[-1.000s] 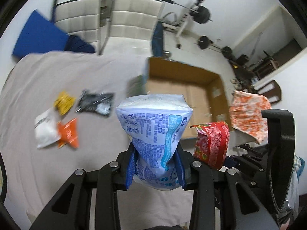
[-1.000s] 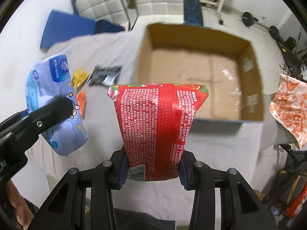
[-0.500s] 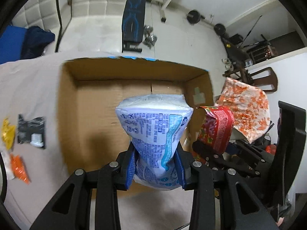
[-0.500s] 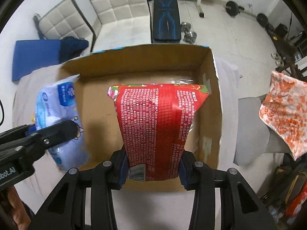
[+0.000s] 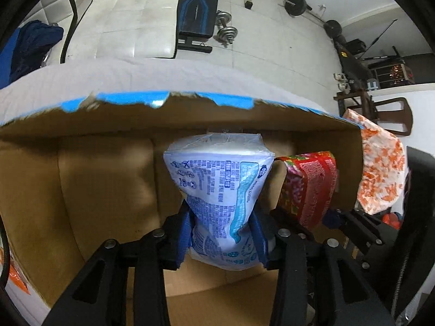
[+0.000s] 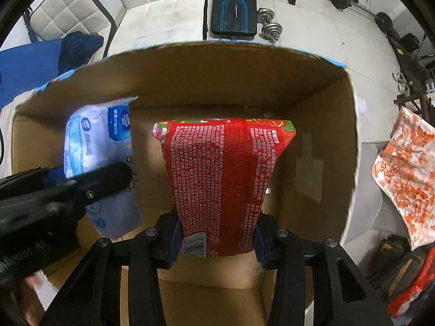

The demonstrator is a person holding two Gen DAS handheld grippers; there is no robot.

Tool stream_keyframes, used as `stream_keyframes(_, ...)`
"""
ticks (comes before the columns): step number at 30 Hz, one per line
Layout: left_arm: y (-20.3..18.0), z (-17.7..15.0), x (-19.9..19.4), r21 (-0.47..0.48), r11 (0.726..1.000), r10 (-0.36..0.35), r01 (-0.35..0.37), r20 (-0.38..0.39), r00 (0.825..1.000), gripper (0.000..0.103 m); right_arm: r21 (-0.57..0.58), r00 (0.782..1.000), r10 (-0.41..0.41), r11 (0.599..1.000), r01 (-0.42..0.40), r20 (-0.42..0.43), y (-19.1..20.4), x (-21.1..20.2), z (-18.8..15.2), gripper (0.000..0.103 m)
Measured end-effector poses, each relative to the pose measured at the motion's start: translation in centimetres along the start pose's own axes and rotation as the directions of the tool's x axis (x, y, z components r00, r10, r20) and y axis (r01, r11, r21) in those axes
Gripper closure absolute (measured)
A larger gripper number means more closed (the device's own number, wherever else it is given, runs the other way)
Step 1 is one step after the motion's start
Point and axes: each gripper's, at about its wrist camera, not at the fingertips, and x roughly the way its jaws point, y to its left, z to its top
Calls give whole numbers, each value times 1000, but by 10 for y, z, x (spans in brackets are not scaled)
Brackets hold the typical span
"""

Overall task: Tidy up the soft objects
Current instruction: 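Carry the blue-white pouch in the left tool while the right tool carries the red packet into the box, then open both tools to drop the pouch and red packet into the box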

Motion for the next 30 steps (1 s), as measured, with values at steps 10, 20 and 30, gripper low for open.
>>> stream_keyframes(10,-4,2,1,14,999,34,-34,-2,999,47,3,1000,-1,1000,1,18,-1,-9,6,38)
stream_keyframes(20,-24,-29,-39,84,990,104,-113,115,988,8,5,997,-7,1000,7,70,-8,-42,-31,2)
stream_keyframes(30,-32,-95,-87,98,976,168,-196,239,956,8,34,984,-7,999,1,178,-7,-95,-106,1)
